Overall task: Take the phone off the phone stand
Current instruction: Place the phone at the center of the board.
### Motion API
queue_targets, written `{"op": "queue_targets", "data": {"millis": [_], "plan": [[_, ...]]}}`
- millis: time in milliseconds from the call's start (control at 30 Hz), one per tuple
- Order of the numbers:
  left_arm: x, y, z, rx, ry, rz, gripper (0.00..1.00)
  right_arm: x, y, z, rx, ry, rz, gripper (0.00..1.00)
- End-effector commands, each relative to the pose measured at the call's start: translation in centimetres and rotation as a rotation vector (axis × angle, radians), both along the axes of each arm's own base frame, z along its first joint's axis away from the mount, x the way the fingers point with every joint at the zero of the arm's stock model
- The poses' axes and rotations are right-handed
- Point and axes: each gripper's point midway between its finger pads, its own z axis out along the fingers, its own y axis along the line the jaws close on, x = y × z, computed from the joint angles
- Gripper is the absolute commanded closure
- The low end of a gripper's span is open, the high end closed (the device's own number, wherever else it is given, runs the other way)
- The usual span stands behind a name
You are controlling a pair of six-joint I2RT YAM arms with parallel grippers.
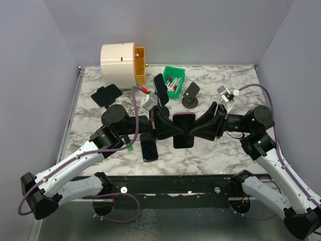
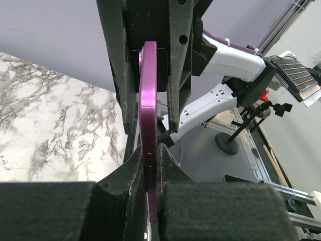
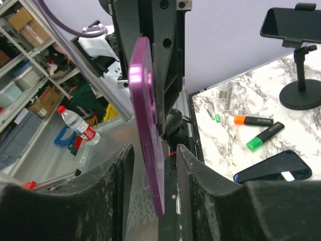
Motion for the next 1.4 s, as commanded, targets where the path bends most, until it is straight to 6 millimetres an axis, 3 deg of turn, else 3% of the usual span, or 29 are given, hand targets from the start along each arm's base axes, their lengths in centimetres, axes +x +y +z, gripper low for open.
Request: {"op": "queue_targets", "data": {"millis": [0, 100, 333, 500, 600, 633, 667, 833, 1000, 1133, 1367], "plan": [[0.3, 0.0, 1.1, -0.045, -0.023, 0.026, 1.0, 0.4, 0.4, -0.1, 0.009, 0.022, 0.007, 0.57], [0.4, -0.1, 0.8, -0.04, -0.019, 0.029, 1.0, 0.6, 0.6, -0.7, -0.004, 0.034, 0.013, 0.6], [0.5, -0.1, 0.7, -0.04, -0.03, 0.033, 0.99, 0.8, 0.7, -1.6, -0.018, 0.027, 0.005, 0.81], [1.1, 0.6, 0.2, -0.031, -0.052, 0.098, 0.43, 0.9, 0.3, -2.6, -0.061, 0.021, -0.034, 0.93], [2.0, 1.6, -0.4, -0.015, -0.065, 0.186, 0.2, 0.9, 0.1, -3.8, -0.075, 0.042, -0.054, 0.99], [2.5, 2.1, -0.7, -0.007, -0.07, 0.232, 0.05, 1.0, 0.1, -4.2, -0.082, 0.053, -0.065, 1.0], [2.9, 2.7, -0.9, -0.001, -0.072, 0.277, 0.01, 1.2, 0.0, -4.9, -0.094, 0.068, -0.078, 1.0], [5.3, 7.3, -1.9, -0.007, -0.12, 0.558, 0.01, 3.4, -0.1, -9.1, -0.172, 0.19, -0.193, 1.0], [6.4, 11.2, -2.9, 0.011, -0.197, 0.743, 0.01, 6.5, -0.5, -16.8, -0.346, 0.434, -0.346, 1.0], [6.5, 12.3, -4.1, 0.047, -0.225, 0.782, 0.01, 6.6, 0.3, -20.8, -0.393, 0.58, -0.302, 1.0], [6.5, 13.1, -6.4, 0.063, -0.21, 0.809, 0.01, 8.0, 2.0, -24.2, -0.407, 0.635, -0.289, 1.0]]}}
